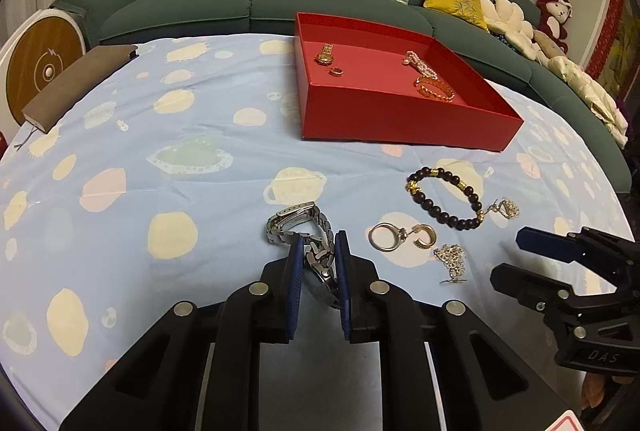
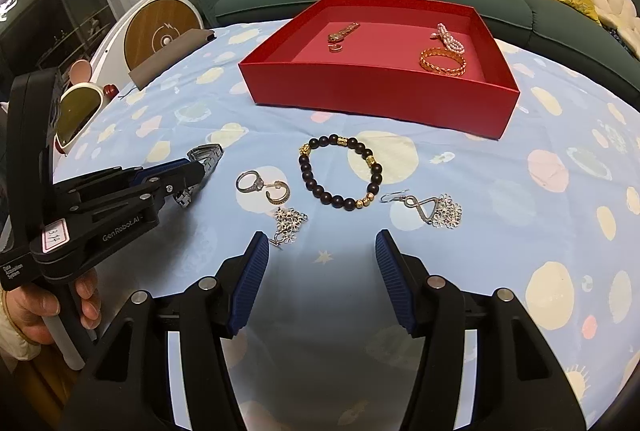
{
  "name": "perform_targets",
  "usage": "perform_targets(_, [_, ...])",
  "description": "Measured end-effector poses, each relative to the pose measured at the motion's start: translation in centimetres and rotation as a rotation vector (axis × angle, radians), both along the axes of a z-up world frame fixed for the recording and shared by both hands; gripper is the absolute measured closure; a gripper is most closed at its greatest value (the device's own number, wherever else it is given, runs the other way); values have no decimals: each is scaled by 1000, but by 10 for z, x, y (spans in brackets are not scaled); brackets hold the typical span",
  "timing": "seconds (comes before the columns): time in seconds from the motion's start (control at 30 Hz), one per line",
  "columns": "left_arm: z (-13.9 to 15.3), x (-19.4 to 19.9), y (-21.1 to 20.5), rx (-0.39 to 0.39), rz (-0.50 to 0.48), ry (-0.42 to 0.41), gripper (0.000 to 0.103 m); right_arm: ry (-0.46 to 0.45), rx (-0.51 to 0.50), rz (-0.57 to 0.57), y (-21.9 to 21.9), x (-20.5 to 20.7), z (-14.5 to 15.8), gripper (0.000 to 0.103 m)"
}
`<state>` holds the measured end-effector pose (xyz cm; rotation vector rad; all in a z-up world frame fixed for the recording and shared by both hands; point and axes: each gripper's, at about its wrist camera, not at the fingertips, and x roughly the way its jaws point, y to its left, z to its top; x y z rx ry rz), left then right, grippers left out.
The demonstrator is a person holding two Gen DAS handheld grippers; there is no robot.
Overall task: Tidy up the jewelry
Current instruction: 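Grasp the silver watch with the left tool and lift it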
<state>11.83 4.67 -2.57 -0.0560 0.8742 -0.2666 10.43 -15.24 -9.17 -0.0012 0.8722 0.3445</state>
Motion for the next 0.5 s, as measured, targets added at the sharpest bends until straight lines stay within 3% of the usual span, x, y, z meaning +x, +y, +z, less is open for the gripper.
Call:
perform_targets(0.3, [24,-4,-2,-50,-8,-31,91,6,-4,38,9,1,-4,49])
perform_targets(0.5, [35,-6,-3,-72,-14,-43,91,-32,28,-94,-29,15,11,49])
